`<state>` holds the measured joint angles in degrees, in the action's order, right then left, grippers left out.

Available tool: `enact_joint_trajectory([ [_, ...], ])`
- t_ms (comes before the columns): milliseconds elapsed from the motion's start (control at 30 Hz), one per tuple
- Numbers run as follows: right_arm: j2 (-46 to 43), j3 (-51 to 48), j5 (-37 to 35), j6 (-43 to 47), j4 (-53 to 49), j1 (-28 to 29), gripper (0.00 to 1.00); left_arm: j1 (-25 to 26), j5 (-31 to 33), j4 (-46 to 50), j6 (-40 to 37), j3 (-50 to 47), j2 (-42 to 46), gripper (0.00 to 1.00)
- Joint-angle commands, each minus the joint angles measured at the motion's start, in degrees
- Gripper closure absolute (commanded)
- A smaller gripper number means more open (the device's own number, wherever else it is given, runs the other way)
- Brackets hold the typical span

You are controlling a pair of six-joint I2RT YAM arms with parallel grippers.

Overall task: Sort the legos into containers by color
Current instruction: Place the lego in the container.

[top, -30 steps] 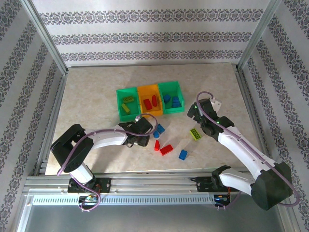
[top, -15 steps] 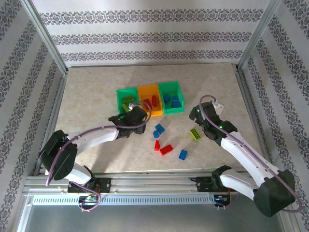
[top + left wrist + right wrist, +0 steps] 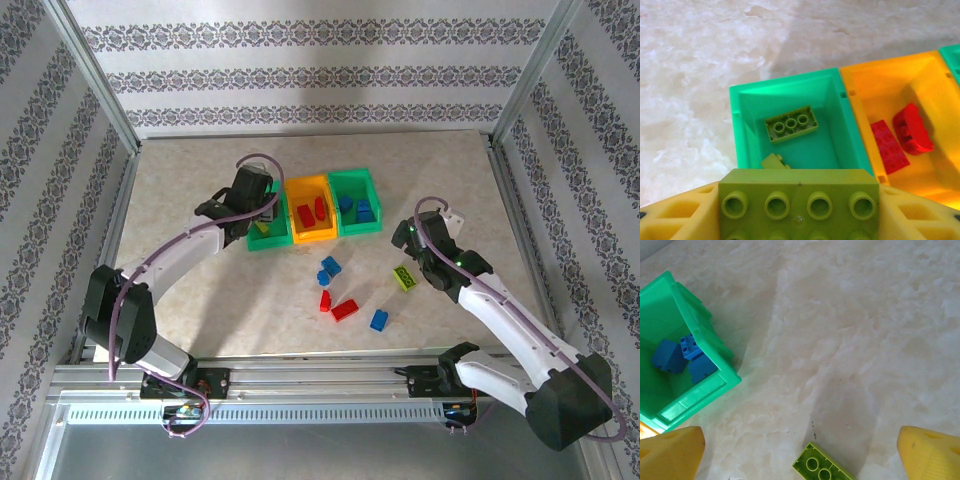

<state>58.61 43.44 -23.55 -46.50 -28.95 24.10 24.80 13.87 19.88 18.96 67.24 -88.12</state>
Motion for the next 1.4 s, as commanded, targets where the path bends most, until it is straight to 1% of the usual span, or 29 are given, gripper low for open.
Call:
enact_joint_trajectory([
  [0,0.65,2.57,-1.18,0.8,-0.91,-0.28,0.02,-2.46,-0.62,-0.59,-1.69,1.54,-2.35,0.51],
  [200,1.54,4.8,-1.36,0.62,-1.58,-0.28,0.02,-5.12,-2.03,-0.37,-1.52,2.53,-3.9,0.51],
  [433,5.77,9.09,-1.33,1.32,-3.44,-0.54,0.02,-7.53,-3.23,0.04,-1.86,4.25,-6.42,0.52],
  [633,8.78,12.23,-1.13,2.2,-4.86,-0.54,0.02,-7.71,-2.88,0.86,-2.78,6.01,-9.21,0.53],
  [867,8.81,11.94,-0.76,1.7,-6.11,-0.54,0.02,-7.67,-3.23,0.51,-2.88,6.32,-11.05,0.54],
  [1200,7.4,10.09,-1.5,1.33,-7.26,-0.6,0.02,-7.24,-8.56,-0.35,-2.44,9.31,-13.81,0.54],
  [1367,7.39,8.88,-1.23,0.72,-9.62,-0.54,0.02,-6.29,-8.92,-0.33,-2.66,9.55,-15.34,0.53],
])
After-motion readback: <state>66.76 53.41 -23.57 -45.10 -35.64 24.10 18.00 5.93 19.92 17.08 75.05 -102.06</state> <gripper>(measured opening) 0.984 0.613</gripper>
